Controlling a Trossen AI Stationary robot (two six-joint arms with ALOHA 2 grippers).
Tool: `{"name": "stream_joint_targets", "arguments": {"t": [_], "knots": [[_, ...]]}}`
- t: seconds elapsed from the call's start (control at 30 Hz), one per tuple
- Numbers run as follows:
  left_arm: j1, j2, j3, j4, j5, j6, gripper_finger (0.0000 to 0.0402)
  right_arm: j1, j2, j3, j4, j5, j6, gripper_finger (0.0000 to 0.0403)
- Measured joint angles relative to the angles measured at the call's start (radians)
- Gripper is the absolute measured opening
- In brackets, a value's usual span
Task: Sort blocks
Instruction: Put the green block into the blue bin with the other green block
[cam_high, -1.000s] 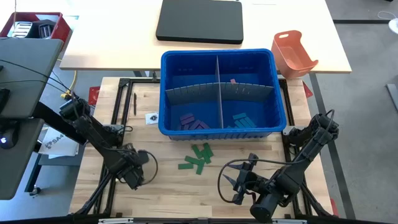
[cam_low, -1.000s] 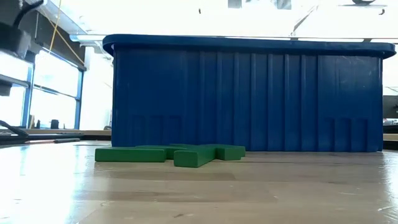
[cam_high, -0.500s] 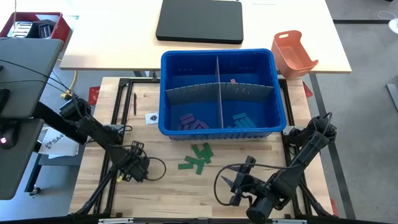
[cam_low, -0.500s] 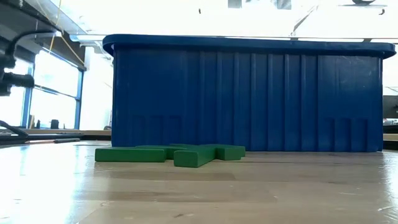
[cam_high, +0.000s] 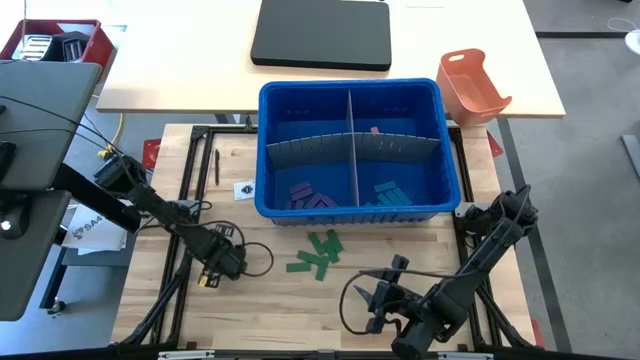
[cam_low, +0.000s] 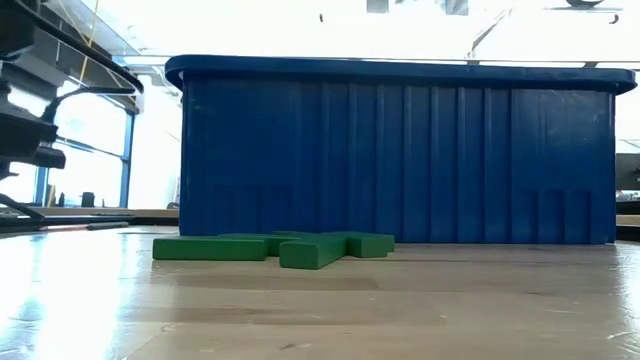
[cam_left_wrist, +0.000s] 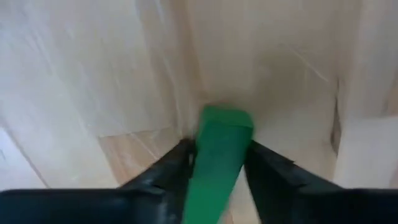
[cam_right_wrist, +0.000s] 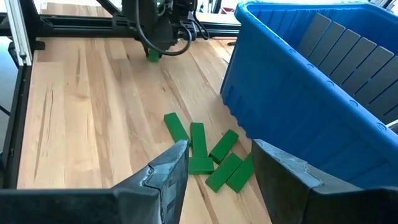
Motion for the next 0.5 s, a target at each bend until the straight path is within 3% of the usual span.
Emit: {"name": "stream_joint_targets", "arguments": {"t": [0.07,0.23,0.4,0.5], "knots": [[0.015,0.002,0.014,-0.008,0.002,-0.029,0.009,0.0,0.0,0.0,0.0,0.0,-0.001,0.0171],[0.04,0.004,0.139,0.023,-0.027,-0.045,0.0085,0.0,0.0,0.0,0.0,0.003,-0.003,0.0171],[0.038,0.005,0.376,-0.02,-0.05,0.016,0.0085,0.0,-0.001,0.0,0.001,0.009,-0.003,0.0171],[0.043,0.005,0.558,-0.13,-0.168,0.044,0.0085,0.0,-0.002,0.0,0.002,0.039,-0.014,0.0171]]}}
